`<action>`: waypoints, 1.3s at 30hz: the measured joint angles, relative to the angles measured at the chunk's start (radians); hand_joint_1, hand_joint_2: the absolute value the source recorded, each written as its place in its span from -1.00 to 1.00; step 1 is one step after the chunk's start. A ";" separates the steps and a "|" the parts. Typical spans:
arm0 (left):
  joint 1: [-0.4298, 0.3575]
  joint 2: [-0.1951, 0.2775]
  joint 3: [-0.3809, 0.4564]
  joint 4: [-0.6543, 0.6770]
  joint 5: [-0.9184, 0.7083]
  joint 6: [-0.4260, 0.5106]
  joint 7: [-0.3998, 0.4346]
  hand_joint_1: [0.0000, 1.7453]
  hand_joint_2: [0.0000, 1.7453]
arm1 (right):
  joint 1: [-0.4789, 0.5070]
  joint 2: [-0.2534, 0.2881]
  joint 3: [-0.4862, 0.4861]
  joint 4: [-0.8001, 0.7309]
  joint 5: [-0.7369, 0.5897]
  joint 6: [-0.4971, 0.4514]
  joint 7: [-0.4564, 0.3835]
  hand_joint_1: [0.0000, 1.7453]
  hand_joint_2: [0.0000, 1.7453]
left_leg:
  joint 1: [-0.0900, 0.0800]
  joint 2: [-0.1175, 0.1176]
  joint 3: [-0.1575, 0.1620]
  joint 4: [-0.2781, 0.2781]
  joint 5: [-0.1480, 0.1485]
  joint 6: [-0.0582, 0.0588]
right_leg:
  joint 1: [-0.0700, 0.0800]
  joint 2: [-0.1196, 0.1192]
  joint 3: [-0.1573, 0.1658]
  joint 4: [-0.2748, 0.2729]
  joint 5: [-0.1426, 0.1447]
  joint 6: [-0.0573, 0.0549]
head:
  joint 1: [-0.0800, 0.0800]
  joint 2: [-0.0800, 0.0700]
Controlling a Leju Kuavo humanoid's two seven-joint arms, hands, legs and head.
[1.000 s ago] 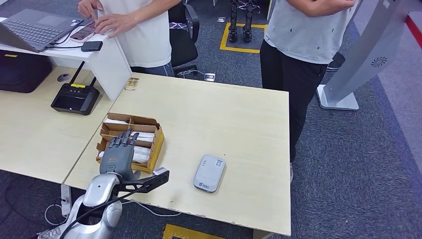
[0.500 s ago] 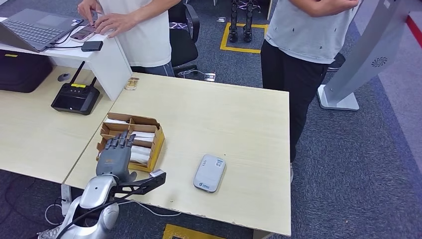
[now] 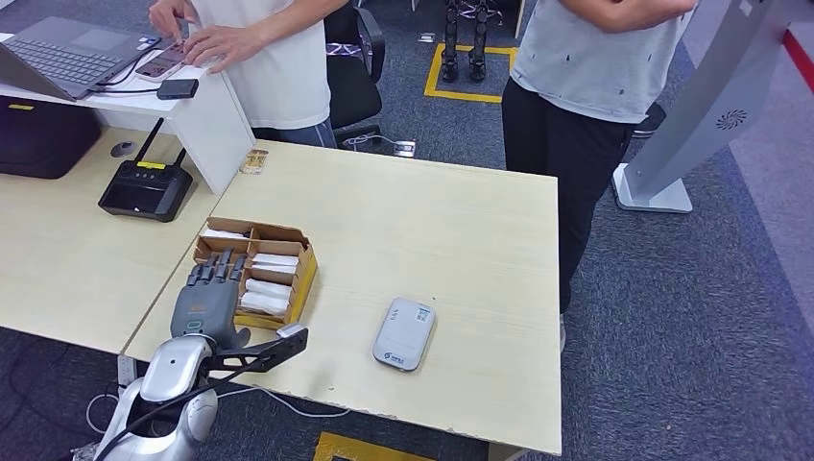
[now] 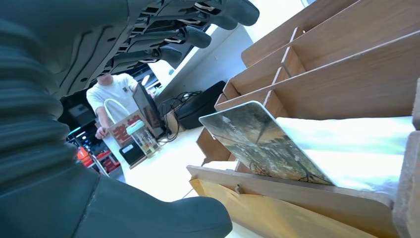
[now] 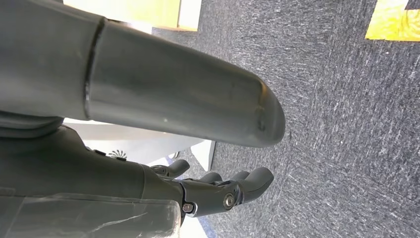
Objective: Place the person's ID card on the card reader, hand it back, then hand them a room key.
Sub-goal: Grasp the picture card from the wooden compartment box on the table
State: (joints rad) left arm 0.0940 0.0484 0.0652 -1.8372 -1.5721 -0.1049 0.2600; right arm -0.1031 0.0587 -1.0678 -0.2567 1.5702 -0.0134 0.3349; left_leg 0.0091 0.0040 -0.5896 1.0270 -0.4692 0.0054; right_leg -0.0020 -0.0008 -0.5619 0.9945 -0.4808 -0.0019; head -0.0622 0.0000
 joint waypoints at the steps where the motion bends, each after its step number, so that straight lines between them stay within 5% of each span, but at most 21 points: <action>1: 0.000 0.000 0.000 0.000 0.000 0.000 0.000 -1.00 1.00 | 0.000 0.000 0.000 0.000 0.000 0.000 0.000 -1.00 -1.00 | 0.000 0.000 0.000 0.000 0.000 0.000 | 0.000 0.000 0.000 0.000 0.000 0.000 | 0.000 0.000; 8: 0.000 0.000 0.000 0.000 0.000 0.000 -0.010 -1.00 1.00 | 0.000 0.000 0.000 0.000 0.000 0.000 0.001 -1.00 -1.00 | 0.000 0.000 0.000 0.000 0.000 0.000 | 0.000 0.000 0.000 0.000 0.000 0.000 | 0.000 0.000; 12: -0.001 -0.002 0.000 0.000 0.000 -0.002 -0.011 0.98 1.00 | 0.000 0.000 0.000 0.000 0.000 0.000 0.002 -1.00 -1.00 | 0.000 0.000 0.000 0.000 0.000 0.000 | 0.000 0.000 0.000 0.000 0.000 0.000 | 0.000 0.000; 39: -0.015 -0.045 0.000 0.000 0.000 0.021 -0.067 1.00 1.00 | 0.000 0.000 0.000 0.000 0.000 0.002 0.000 -1.00 -1.00 | 0.000 0.000 0.000 0.000 0.000 0.000 | 0.000 0.000 0.000 0.000 0.000 0.000 | 0.000 0.000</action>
State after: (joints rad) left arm 0.0785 0.0033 0.0652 -1.8368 -1.5721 -0.0835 0.1926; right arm -0.1032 0.0587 -1.0677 -0.2567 1.5705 -0.0116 0.3349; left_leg 0.0091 0.0041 -0.5894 1.0270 -0.4692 0.0055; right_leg -0.0020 -0.0007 -0.5621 0.9944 -0.4808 -0.0019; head -0.0623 0.0000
